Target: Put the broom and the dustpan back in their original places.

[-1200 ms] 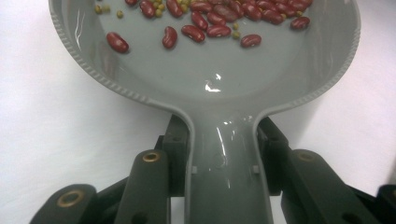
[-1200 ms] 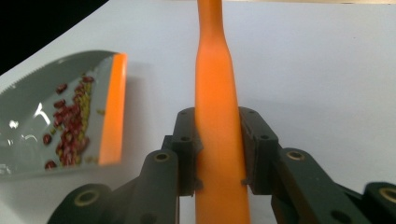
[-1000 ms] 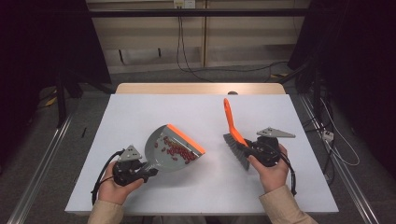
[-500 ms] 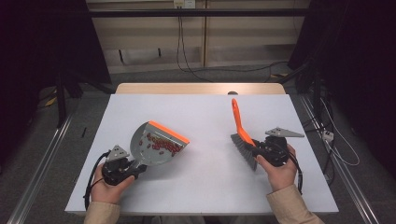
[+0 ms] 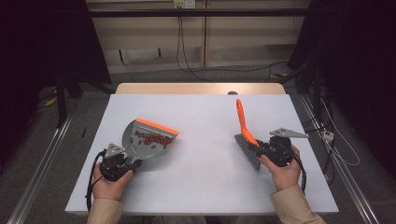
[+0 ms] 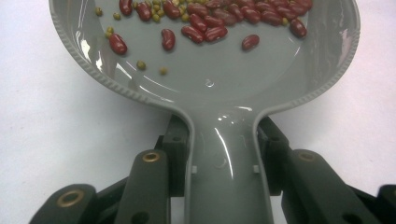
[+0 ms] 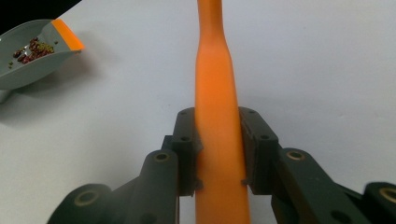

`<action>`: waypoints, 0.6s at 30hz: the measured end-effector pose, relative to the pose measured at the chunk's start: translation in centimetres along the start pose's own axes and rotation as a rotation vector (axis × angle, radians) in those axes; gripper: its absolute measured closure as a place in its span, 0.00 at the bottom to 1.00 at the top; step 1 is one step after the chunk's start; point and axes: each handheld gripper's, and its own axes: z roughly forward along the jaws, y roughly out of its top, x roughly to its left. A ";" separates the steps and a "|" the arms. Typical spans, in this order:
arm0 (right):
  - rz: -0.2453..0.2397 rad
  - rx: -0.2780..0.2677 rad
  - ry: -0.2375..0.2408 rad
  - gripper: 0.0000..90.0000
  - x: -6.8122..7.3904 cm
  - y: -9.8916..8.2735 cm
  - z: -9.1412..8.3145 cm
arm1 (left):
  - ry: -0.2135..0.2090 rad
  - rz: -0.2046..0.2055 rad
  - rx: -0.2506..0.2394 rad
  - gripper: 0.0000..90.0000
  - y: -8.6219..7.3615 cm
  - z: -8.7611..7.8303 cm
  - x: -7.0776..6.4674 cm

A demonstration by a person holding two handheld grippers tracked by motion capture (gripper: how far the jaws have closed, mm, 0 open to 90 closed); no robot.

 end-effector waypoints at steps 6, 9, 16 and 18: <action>0.000 0.005 -0.001 0.78 -0.2 -0.1 0.0 | 0.029 -0.015 0.021 0.71 -0.2 0.5 0.1; -0.001 0.004 -0.001 0.79 -0.2 -0.1 0.0 | 0.042 -0.027 0.028 0.71 -0.3 0.8 0.2; 0.000 0.009 -0.007 0.78 -0.5 -0.2 0.1 | 0.048 -0.046 0.024 0.71 -0.3 1.2 0.1; 0.004 0.013 -0.010 0.78 -0.5 -0.3 0.1 | 0.045 -0.051 0.030 0.71 -0.3 1.4 0.1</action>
